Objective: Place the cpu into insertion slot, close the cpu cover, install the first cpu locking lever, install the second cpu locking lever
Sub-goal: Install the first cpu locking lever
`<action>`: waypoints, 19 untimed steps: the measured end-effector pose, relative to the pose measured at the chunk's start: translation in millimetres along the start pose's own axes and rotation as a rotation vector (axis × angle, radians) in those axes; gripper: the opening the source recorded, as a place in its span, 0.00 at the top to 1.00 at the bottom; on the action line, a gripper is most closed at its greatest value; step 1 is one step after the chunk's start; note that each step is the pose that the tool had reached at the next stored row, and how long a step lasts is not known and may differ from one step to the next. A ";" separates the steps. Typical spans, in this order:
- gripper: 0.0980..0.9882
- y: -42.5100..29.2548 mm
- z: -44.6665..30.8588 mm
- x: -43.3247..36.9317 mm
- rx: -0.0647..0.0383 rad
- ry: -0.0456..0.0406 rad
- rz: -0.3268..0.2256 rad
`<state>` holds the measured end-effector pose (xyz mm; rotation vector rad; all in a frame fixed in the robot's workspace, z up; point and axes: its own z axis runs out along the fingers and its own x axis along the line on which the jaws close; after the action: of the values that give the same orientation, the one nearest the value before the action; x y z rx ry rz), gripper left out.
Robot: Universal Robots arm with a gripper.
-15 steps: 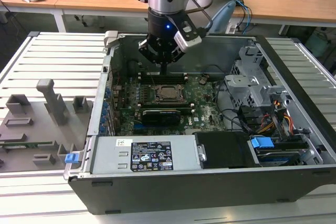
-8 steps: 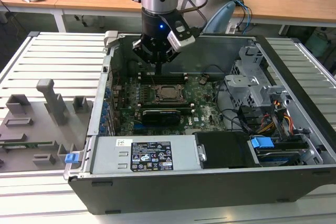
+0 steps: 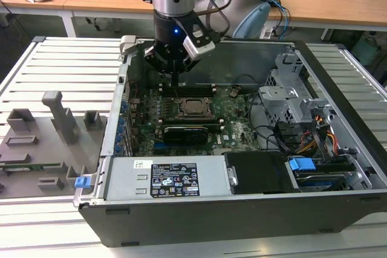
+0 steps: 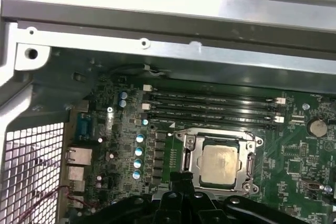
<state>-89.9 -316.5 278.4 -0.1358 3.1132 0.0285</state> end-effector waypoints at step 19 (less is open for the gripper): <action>0.99 13.8 8.8 23.8 -0.001 -0.0001 -0.019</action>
<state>-114.6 -304.7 269.3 -0.1647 3.1115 0.0291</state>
